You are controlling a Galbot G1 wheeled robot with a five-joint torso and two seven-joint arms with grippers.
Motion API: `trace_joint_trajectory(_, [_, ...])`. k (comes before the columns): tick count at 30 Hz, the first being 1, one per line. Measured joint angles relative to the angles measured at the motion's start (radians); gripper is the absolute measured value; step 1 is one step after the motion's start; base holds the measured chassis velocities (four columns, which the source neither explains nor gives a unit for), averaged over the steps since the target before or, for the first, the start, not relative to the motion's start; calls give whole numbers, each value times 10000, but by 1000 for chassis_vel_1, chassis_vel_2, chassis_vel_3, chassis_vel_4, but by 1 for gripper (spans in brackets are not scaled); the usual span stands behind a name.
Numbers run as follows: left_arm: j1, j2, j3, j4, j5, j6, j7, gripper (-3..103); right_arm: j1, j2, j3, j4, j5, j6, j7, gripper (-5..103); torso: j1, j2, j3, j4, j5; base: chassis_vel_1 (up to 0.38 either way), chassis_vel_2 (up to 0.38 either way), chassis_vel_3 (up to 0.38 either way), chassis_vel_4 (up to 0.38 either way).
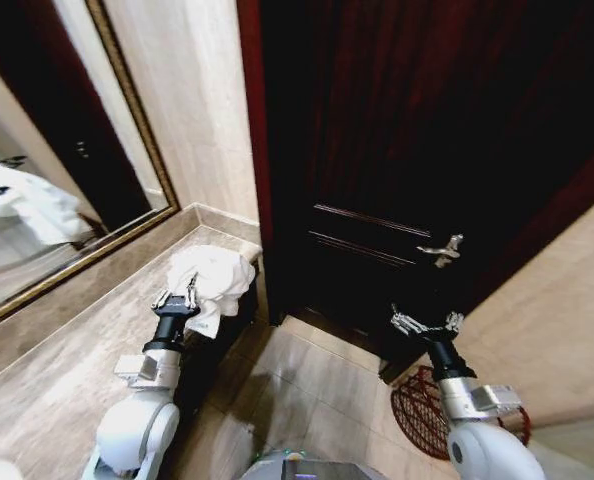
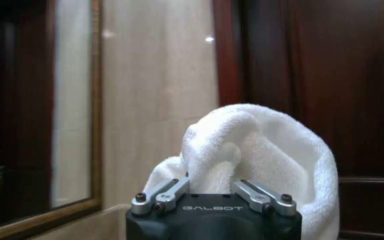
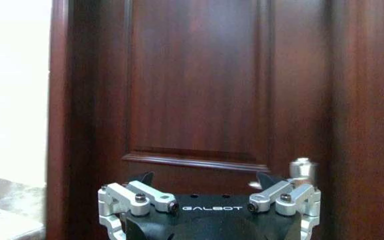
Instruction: Discard the used towel into the hamper.
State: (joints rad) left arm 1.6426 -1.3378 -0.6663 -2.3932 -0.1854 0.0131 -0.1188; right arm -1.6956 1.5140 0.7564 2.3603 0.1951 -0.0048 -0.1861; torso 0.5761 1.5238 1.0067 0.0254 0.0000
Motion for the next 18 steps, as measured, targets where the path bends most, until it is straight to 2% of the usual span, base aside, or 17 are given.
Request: trace_joint_trajectory(18, [-95, 78, 13, 0, -16, 118, 0, 10, 80, 0, -31, 34, -52, -128, 20, 100, 4, 6, 4, -1, 0, -128, -124, -125, -125])
